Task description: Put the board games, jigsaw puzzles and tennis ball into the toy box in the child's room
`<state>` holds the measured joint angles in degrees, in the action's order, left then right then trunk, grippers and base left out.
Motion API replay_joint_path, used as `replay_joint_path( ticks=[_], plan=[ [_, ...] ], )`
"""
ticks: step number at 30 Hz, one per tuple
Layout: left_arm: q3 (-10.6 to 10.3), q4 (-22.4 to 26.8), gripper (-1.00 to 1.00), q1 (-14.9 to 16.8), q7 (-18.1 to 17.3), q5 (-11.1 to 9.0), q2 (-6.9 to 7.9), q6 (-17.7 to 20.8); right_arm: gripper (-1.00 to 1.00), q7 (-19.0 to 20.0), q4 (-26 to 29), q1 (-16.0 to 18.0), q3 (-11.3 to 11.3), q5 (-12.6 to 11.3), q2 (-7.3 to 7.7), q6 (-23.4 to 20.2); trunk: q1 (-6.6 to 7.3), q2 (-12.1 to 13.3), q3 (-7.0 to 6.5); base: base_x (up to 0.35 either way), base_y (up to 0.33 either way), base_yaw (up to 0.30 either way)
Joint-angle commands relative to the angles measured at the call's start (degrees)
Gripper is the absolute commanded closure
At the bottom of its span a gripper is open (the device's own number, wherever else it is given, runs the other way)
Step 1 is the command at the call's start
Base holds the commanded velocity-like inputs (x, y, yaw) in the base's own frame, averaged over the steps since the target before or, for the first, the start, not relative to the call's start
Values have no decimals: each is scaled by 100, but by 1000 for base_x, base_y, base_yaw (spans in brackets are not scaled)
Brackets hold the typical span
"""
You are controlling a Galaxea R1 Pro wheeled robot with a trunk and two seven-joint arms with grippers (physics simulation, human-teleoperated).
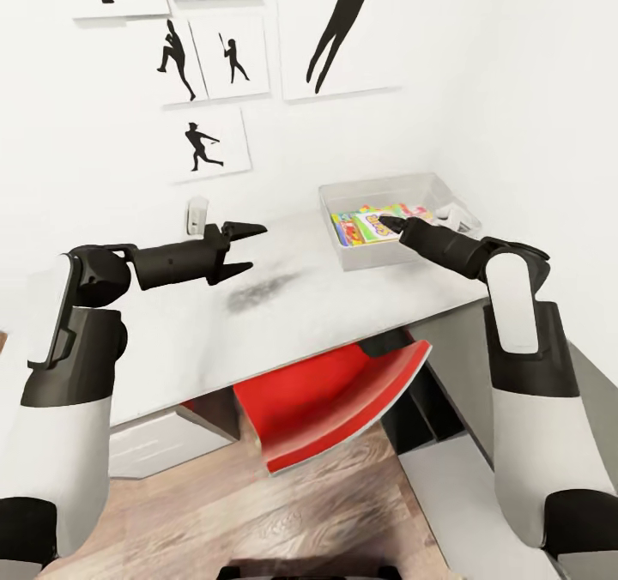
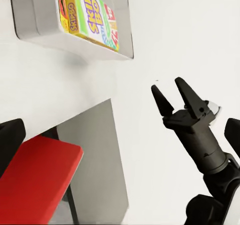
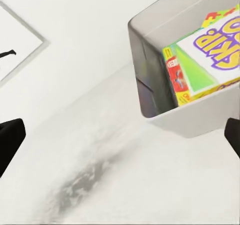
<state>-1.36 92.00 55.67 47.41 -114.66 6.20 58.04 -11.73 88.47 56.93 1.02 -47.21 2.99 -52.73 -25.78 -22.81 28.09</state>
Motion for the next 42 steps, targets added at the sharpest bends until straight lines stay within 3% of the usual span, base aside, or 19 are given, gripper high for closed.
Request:
replay_joint_path(
  ticks=[1, 22, 35, 37, 38, 39, 41, 42],
  plan=[
    [-1, 2, -100, 4, 57, -58, 16, -3, -100, -52, 6, -9, -6, -61, 5, -45, -1, -11, 8, -234, 222, 0],
    [75, 9, -100, -2, -26, -71, 65, 1, -100, -39, 12, -73, -45, -60, 12, -127, -1, -11, -81, -151, 279, -31],
    [140, 11, -100, -4, -44, -74, 63, 15, -100, -14, 273, -90, -35, -48, 23, -123, -1, -11, -177, -24, 79, -75],
    [137, 11, -100, -4, -45, -74, 61, 16, -100, -12, 296, -106, -13, -47, 50, -130, -1, -11, -190, -3, 9, -19],
    [129, 11, -100, -4, -44, -74, 60, 19, -100, -8, 330, -148, 46, -45, 187, -140, -1, -11, -197, -2, 5, -12],
    [129, 11, -100, -4, -44, -74, 60, 19, -100, -8, 330, -148, 46, -45, 187, -140, -1, -11, -204, -2, 5, -12],
    [117, 11, -100, -7, -41, -72, 59, 20, -100, 8, 352, -198, 119, -47, 418, -147, -1, -11, -220, -1, 4, -9],
    [117, 11, -100, -7, -41, -72, 59, 20, -100, 8, 352, -198, 119, -47, 418, -147, -1, -11, -228, -1, 4, -8]
  ],
)
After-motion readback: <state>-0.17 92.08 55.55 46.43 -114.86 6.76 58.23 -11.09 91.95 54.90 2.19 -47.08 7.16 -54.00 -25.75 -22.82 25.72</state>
